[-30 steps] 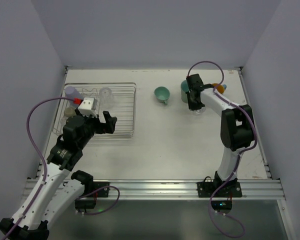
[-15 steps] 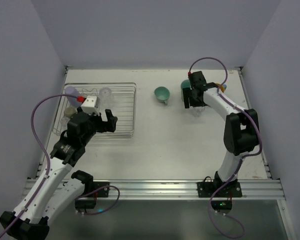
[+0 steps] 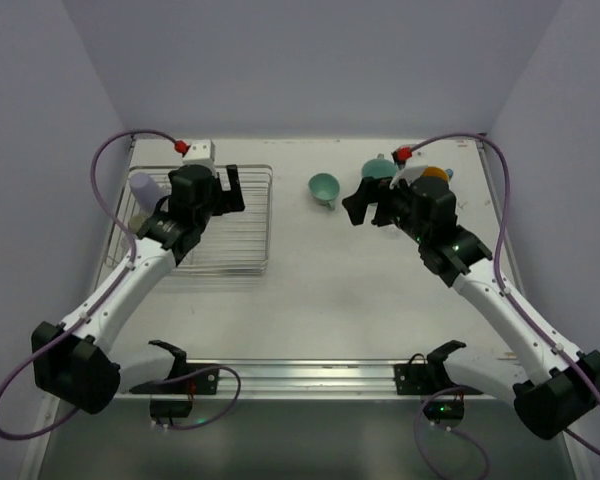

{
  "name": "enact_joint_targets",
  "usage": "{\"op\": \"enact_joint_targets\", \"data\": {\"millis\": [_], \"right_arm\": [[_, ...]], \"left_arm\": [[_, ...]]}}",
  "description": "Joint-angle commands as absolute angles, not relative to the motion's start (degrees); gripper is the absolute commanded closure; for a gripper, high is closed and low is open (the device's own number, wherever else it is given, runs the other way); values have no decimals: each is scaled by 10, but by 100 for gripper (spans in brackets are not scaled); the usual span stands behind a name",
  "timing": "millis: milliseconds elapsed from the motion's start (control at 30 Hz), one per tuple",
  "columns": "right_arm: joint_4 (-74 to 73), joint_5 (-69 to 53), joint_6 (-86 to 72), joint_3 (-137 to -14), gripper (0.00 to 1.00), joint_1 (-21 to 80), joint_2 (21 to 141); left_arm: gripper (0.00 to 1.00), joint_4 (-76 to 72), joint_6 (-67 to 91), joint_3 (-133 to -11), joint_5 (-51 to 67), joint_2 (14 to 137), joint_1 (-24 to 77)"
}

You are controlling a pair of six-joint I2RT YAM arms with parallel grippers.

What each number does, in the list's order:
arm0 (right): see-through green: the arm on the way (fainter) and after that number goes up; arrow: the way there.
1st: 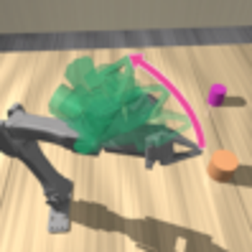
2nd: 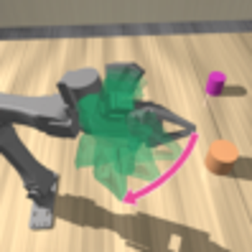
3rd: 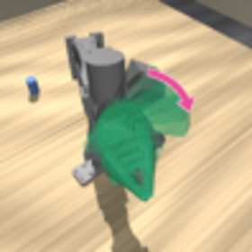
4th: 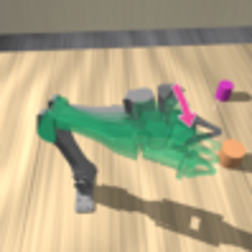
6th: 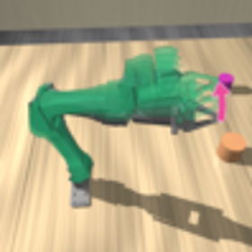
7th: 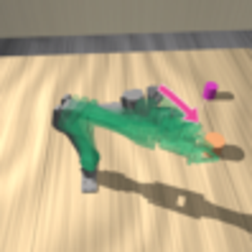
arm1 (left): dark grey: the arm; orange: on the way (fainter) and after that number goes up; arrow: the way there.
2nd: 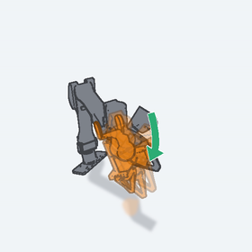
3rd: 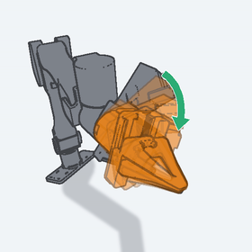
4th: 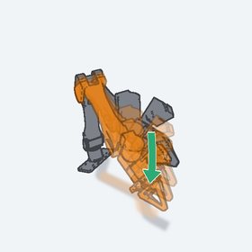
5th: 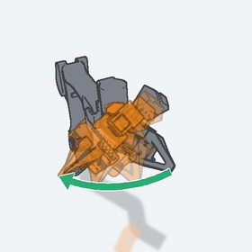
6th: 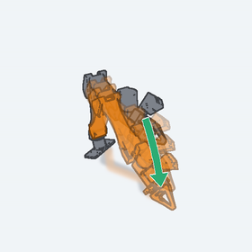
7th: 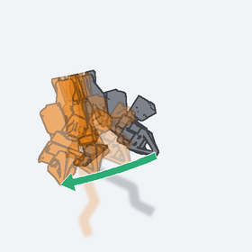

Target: Unload the cups from the dish rack

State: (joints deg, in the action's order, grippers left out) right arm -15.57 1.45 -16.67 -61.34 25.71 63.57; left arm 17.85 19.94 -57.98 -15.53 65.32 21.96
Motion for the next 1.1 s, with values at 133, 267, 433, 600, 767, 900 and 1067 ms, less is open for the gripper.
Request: {"op": "enact_joint_targets", "data": {"millis": [133, 267, 433, 600, 767, 900, 1067], "right_arm": [[-12, -118, -243, -495, 1, 306, 589], [3, -143, -244, -467, 1, 306, 584], [28, -169, -250, -454, 1, 308, 588], [30, -181, -249, -454, 1, 308, 590], [32, -186, -250, -458, 1, 311, 600], [35, -190, -251, -464, 1, 317, 610], [35, -186, -250, -468, 1, 322, 620]], "left_arm": [[0, 110, 184, -667, -315, 811, 201], [0, 74, 161, -700, -316, 863, 188], [0, 61, 142, -731, -308, 935, 163], [0, 37, 117, -737, -270, 979, 139], [0, 38, 111, -751, -226, 1027, 119], [0, 26, 100, -756, -195, 1057, 118], [5, 19, 104, -758, -182, 1071, 118]]}}
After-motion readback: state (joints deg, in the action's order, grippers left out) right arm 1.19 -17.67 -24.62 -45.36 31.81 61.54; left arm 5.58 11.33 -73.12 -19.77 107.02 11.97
